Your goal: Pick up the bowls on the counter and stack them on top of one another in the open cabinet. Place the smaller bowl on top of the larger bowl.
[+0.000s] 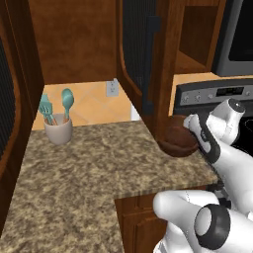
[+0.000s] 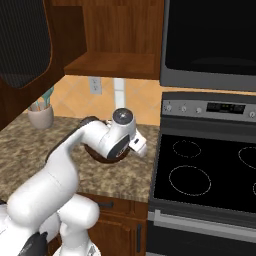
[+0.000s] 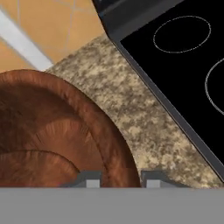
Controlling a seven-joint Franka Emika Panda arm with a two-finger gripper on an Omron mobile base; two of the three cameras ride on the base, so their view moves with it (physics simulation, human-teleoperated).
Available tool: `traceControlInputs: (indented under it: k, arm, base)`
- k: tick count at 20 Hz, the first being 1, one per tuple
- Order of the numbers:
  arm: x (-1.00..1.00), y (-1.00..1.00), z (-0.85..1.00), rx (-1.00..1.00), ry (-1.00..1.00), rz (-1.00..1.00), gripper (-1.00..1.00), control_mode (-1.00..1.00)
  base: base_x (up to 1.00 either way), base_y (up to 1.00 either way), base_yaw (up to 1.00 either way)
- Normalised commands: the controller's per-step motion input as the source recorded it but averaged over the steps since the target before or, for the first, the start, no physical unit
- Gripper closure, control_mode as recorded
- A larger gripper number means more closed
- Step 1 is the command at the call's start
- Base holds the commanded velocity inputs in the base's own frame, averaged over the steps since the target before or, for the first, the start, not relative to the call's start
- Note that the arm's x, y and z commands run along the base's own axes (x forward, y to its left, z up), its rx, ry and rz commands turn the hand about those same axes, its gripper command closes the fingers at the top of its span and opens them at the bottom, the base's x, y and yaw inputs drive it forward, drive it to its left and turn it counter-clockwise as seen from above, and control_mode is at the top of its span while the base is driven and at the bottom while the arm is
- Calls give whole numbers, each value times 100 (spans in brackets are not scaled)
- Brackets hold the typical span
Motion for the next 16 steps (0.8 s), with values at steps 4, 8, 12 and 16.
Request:
traceControlInputs:
  k: [4,8,12,16]
  arm:
    - [-45,16,100,18,-20,-31,100,-100]
    - [-36,4,100,16,-22,-34,100,-100]
    - [-30,1,100,15,-18,-34,100,-100]
    - [-27,1,100,16,-13,-32,100,-100]
  base:
    - [0,0,0]
    - [0,0,0]
    - [0,0,0]
    - [0,0,0]
